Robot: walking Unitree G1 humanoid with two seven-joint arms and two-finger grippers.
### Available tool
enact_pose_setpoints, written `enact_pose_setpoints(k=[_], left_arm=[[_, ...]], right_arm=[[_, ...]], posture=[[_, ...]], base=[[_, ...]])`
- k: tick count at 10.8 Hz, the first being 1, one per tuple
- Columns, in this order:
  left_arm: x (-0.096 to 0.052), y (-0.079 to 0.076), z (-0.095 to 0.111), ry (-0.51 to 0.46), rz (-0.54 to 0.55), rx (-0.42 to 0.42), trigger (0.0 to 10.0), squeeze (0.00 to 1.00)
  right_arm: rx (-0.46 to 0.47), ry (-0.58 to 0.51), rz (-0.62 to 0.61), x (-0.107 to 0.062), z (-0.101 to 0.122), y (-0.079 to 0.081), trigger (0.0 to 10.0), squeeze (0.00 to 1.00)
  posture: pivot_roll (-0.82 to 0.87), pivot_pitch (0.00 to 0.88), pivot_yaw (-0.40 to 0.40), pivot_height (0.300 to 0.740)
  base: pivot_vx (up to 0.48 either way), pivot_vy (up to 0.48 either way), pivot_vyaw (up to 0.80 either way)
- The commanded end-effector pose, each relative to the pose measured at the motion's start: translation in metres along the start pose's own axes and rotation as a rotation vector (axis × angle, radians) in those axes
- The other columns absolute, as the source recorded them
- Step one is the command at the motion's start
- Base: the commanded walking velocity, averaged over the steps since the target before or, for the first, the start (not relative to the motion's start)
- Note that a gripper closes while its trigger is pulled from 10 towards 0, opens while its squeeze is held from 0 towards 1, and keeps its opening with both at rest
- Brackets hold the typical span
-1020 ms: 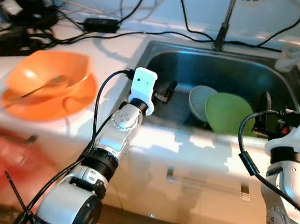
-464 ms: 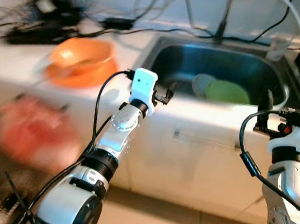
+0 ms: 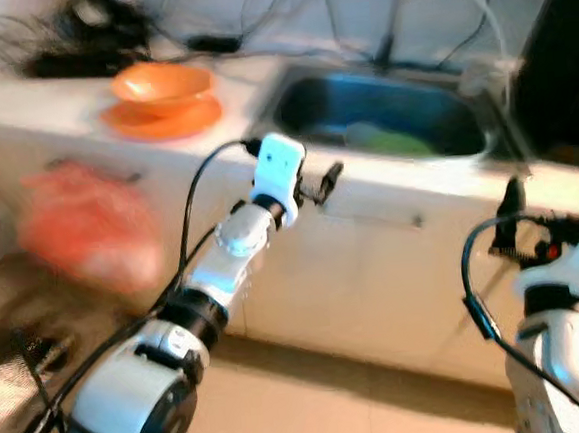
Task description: Kitchen organization
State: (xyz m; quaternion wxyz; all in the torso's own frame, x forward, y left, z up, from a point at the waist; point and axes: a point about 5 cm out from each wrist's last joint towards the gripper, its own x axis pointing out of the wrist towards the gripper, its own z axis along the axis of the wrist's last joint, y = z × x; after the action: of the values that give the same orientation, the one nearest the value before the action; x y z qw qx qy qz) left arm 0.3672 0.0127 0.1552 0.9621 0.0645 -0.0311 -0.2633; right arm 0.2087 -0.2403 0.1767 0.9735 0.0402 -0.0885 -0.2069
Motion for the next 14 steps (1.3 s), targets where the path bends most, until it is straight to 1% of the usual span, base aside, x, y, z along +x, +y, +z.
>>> enact_pose_setpoints(k=[1, 2, 3, 4, 5, 6, 8, 9, 10, 11, 12, 13, 14], left_arm=[[0.002, -0.011, -0.004, 0.030, -0.027, -0.021, 10.0, 0.00], [-0.002, -0.005, -0.017, 0.094, -0.032, -0.024, 10.0, 0.00], [-0.004, -0.002, -0.023, 0.120, -0.031, -0.044, 10.0, 0.00], [-0.010, 0.002, -0.036, 0.177, -0.026, -0.028, 10.0, 0.00], [-0.014, 0.003, -0.044, 0.210, -0.028, -0.026, 10.0, 0.00], [-0.023, -0.001, -0.062, 0.275, -0.048, 0.002, 10.0, 0.00], [-0.033, -0.005, -0.081, 0.355, -0.064, 0.007, 10.0, 0.00], [-0.044, -0.006, -0.097, 0.426, -0.072, 0.013, 10.0, 0.00], [-0.054, -0.004, -0.110, 0.483, -0.059, 0.035, 10.0, 0.00], [-0.066, 0.003, -0.123, 0.552, -0.007, 0.045, 10.0, 0.00], [-0.074, 0.008, -0.132, 0.599, 0.033, 0.037, 10.0, 0.00], [-0.079, 0.012, -0.136, 0.618, 0.062, 0.016, 10.0, 0.00], [-0.090, 0.017, -0.146, 0.658, 0.075, 0.043, 10.0, 0.00]], right_arm=[[-0.012, 0.022, -0.004, -0.001, -0.006, -0.002, 10.0, 0.00], [-0.019, 0.057, -0.003, -0.003, -0.016, -0.003, 10.0, 0.00], [-0.022, 0.072, 0.001, -0.004, -0.020, -0.003, 10.0, 0.00], [-0.027, 0.095, 0.004, -0.006, -0.028, -0.002, 10.0, 0.00], [-0.024, 0.116, 0.011, -0.007, -0.033, -0.001, 10.0, 0.00], [-0.015, 0.176, 0.027, -0.011, -0.051, 0.002, 10.0, 0.00], [-0.009, 0.267, 0.034, -0.018, -0.077, 0.004, 10.0, 0.00], [-0.035, 0.346, 0.048, -0.026, -0.102, 0.005, 10.0, 0.00], [-0.027, 0.419, 0.062, -0.033, -0.123, 0.006, 10.0, 0.00], [-0.031, 0.491, 0.069, -0.041, -0.144, 0.007, 10.0, 0.00], [-0.024, 0.554, 0.072, -0.048, -0.161, 0.006, 10.0, 0.00], [-0.030, 0.607, 0.090, -0.054, -0.173, 0.007, 10.0, 0.00], [-0.038, 0.694, 0.100, -0.067, -0.196, 0.004, 10.0, 0.00]], posture=[[0.03, 0.000, -0.059, 0.740], [0.03, 0.000, -0.057, 0.740], [0.03, 0.000, -0.057, 0.740], [0.02, 0.000, -0.054, 0.740], [0.02, 0.000, -0.053, 0.740], [0.02, 0.000, -0.051, 0.740], [0.02, 0.000, -0.051, 0.740], [0.02, 0.000, -0.052, 0.740], [0.02, 0.000, -0.053, 0.740], [0.02, 0.000, -0.055, 0.740], [0.02, 0.000, -0.056, 0.740], [0.01, 0.000, -0.057, 0.740], [0.02, 0.000, -0.063, 0.740]], base=[[0.000, 0.000, 0.00], [0.000, 0.000, 0.00], [0.000, 0.000, 0.00], [0.330, 0.000, 0.00], [0.412, 0.000, 0.00], [0.472, 0.000, 0.00], [0.469, 0.000, 0.00], [0.435, 0.000, 0.00], [0.431, 0.000, 0.00], [0.315, 0.000, 0.00], [0.000, 0.000, 0.00], [0.000, 0.000, 0.00], [0.000, 0.000, 0.00]])
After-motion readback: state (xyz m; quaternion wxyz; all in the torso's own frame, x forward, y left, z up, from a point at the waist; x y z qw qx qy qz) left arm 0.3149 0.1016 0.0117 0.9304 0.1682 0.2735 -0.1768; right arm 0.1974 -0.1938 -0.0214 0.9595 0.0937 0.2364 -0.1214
